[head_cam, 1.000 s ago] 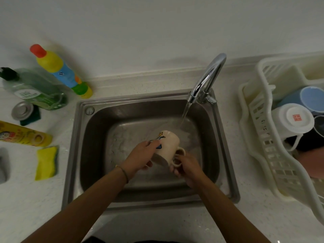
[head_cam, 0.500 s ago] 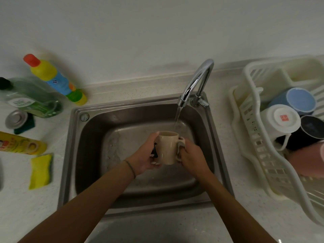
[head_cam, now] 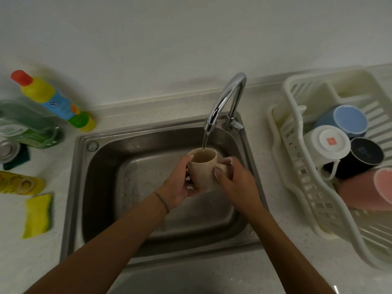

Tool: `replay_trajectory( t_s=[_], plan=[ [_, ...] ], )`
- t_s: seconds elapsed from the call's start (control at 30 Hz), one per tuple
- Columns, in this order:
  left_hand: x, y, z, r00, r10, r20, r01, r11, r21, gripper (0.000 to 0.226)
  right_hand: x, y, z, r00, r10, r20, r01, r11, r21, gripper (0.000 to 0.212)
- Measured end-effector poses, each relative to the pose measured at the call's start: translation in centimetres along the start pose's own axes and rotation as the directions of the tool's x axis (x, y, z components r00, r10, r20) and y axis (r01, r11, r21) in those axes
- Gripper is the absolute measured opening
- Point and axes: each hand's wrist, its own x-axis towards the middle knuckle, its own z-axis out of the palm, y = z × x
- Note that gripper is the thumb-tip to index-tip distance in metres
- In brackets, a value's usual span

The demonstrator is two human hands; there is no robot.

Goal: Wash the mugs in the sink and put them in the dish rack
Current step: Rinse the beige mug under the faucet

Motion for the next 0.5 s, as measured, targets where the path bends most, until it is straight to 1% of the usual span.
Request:
replay_trajectory(
  t_s=[0.03,0.1,0.17,0.4,0.5],
  plan=[
    [0.1,0.0,0.2,1.0,-0.002,0.004,0.002,1.0,-0.005,0.044,-0.2,0.0,-0.3,1.0,0.01,0.003,-0.01,1.0,-0.003,0.017],
    [0.3,0.0,0.5,1.0,-0.006,0.018,0.005,1.0,0.007,0.046,-0.4,-0.1,-0.8,1.0,0.017,0.026,-0.017,1.0,-0.004,0.029],
    [0.3,0.0,0.9,0.999,-0.01,0.032,0.009,1.0,0.028,0.051,-0.5,-0.3,-1.2,0.999,0.007,0.046,-0.006,1.0,-0.014,0.034],
    [0.7,0.4,1.8,0.995,-0.022,0.1,0.017,0.999,0.05,0.059,-0.6,-0.3,-2.2,0.999,-0.029,0.045,0.037,0.985,-0.171,0.034],
    [0.9,1.0,2.3,0.994,-0.013,0.106,0.007,0.999,0.053,0.051,-0.7,-0.1,-2.4,0.999,-0.032,0.04,0.039,0.983,-0.18,0.035]
  ],
)
